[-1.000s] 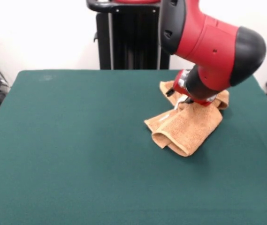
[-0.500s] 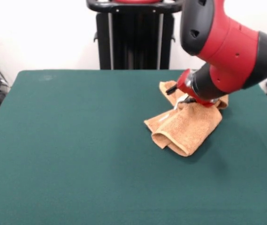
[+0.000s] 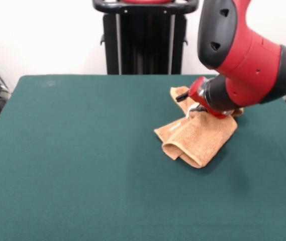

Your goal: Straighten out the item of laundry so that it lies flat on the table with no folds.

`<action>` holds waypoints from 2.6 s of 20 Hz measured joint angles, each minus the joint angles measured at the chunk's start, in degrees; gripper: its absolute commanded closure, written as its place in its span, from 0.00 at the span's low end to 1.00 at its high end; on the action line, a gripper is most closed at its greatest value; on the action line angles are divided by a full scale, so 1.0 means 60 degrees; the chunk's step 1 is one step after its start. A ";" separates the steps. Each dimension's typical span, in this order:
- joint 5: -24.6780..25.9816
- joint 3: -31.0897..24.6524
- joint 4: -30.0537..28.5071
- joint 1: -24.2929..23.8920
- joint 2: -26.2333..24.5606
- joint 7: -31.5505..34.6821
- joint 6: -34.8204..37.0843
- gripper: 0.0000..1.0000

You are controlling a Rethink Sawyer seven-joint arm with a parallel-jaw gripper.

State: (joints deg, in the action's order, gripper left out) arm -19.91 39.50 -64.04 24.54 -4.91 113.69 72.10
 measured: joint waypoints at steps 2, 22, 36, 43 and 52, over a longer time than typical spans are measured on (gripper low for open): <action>-0.0002 0.0043 0.0064 -0.0002 -0.0054 0.0000 0.0069 0.00; -0.0012 0.0125 0.0130 -0.0176 -0.0157 0.0000 0.0133 0.00; -0.0010 0.0125 0.0130 -0.0376 -0.0162 0.0000 0.0135 0.00; -0.0006 0.0126 0.0130 -0.0402 -0.0164 0.0000 0.0116 0.00; 0.0139 0.0127 0.0188 -0.0453 -0.0178 0.0000 0.0090 0.00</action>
State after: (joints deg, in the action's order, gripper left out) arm -19.08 40.26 -62.91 21.83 -5.97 113.69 72.64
